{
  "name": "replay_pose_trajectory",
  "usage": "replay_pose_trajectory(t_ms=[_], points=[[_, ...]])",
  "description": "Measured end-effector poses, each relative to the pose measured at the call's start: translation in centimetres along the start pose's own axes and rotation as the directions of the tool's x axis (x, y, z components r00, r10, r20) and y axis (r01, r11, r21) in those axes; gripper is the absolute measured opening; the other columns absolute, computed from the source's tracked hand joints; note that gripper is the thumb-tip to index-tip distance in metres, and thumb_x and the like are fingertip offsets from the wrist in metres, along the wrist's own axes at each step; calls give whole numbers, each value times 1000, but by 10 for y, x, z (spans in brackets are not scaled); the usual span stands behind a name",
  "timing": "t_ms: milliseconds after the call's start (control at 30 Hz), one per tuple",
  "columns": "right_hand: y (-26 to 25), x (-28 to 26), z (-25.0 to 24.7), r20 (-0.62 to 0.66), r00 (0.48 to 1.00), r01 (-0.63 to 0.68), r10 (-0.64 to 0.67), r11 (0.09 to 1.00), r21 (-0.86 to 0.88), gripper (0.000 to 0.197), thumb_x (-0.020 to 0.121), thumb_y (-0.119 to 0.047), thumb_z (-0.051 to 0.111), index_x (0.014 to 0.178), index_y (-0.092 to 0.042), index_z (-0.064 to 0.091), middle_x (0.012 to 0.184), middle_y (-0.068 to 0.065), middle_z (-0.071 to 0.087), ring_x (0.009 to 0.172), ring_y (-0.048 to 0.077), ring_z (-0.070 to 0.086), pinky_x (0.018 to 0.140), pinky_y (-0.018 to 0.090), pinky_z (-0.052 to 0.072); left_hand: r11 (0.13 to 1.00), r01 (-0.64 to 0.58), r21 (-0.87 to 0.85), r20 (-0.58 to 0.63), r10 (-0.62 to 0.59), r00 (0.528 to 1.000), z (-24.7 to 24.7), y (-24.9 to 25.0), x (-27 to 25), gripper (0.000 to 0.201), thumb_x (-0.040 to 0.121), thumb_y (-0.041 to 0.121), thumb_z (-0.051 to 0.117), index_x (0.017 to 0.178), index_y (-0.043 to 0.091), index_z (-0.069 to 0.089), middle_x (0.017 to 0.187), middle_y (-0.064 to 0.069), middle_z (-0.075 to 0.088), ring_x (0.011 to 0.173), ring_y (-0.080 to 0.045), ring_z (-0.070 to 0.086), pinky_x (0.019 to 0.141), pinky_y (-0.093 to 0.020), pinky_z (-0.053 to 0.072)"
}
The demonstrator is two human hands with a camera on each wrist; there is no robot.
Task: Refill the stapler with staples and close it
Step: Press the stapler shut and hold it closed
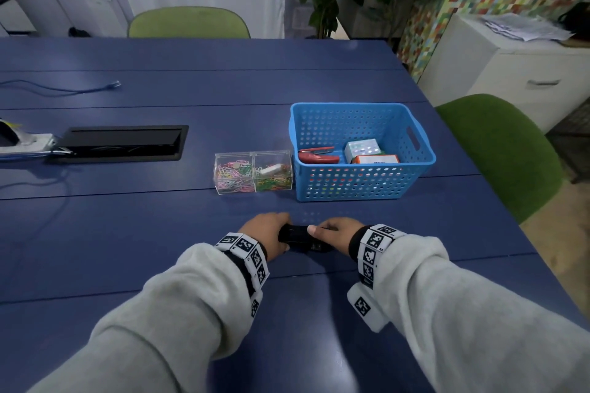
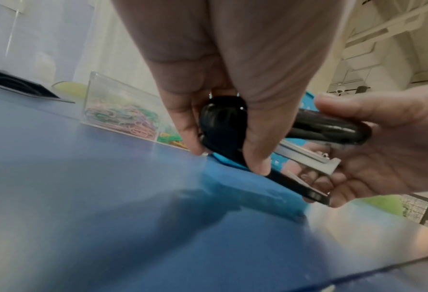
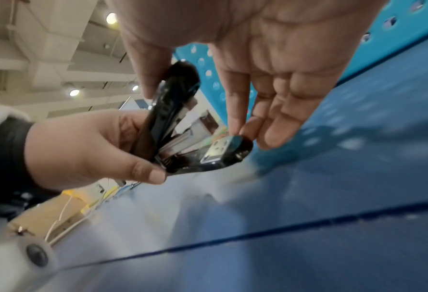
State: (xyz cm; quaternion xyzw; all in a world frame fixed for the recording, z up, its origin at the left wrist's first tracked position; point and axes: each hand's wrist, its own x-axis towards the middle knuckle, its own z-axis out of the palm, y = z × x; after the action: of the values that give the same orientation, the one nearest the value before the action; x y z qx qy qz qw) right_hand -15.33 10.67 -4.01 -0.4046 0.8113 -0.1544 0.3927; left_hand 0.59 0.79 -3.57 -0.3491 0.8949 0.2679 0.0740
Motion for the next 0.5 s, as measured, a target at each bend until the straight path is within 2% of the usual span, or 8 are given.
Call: replay_pose_trajectory(t_ms=[67,133,233,333,400,500], points=[[0,1,-5,55,998,-31,27,997,69,49,78,-58,59,92,-12,69,84,2,69,79,16,63,83,30,50,999,-31,-8,-23,31,999,-4,1,-4,33,77,20,70,106,14,56,113,-9,63,106,-29,57,88,-36,46],[-3,1,-7,120,991,-75,53,979,191,37,78,-50,65,78,-14,64,70,1,63,62,13,59,71,25,51,998,-53,-19,-37,52,998,-9,2,-7,34,77,20,71,107,15,56,113,-8,63,106,-28,56,89,-36,45],[-7,0,-9,171,985,-101,38,921,377,29,81,-38,67,71,-13,58,70,7,62,58,16,59,62,23,55,996,-72,-45,-47,70,996,-20,5,-10,36,76,20,73,107,17,56,112,-6,64,105,-26,57,88,-33,44],[-13,-8,-16,158,987,-63,-13,881,470,28,85,-28,64,67,-9,54,61,11,59,43,12,57,40,16,51,996,-86,-36,-43,85,995,-31,9,-12,37,75,22,74,108,19,57,112,-5,64,104,-25,57,88,-33,44],[-15,-14,-23,111,993,-16,-45,868,497,28,86,-26,64,65,-9,55,53,10,59,34,9,55,35,15,48,995,-95,-35,-36,94,995,-39,13,-14,39,74,24,74,109,20,57,111,-5,64,103,-24,57,88,-33,44],[-17,-20,-34,78,992,34,-94,827,561,29,88,-22,61,63,-8,56,42,4,61,31,9,54,33,14,46,991,-108,-73,-48,105,993,-51,18,-17,42,72,23,76,109,22,58,105,-3,64,98,-22,58,87,-30,45]])
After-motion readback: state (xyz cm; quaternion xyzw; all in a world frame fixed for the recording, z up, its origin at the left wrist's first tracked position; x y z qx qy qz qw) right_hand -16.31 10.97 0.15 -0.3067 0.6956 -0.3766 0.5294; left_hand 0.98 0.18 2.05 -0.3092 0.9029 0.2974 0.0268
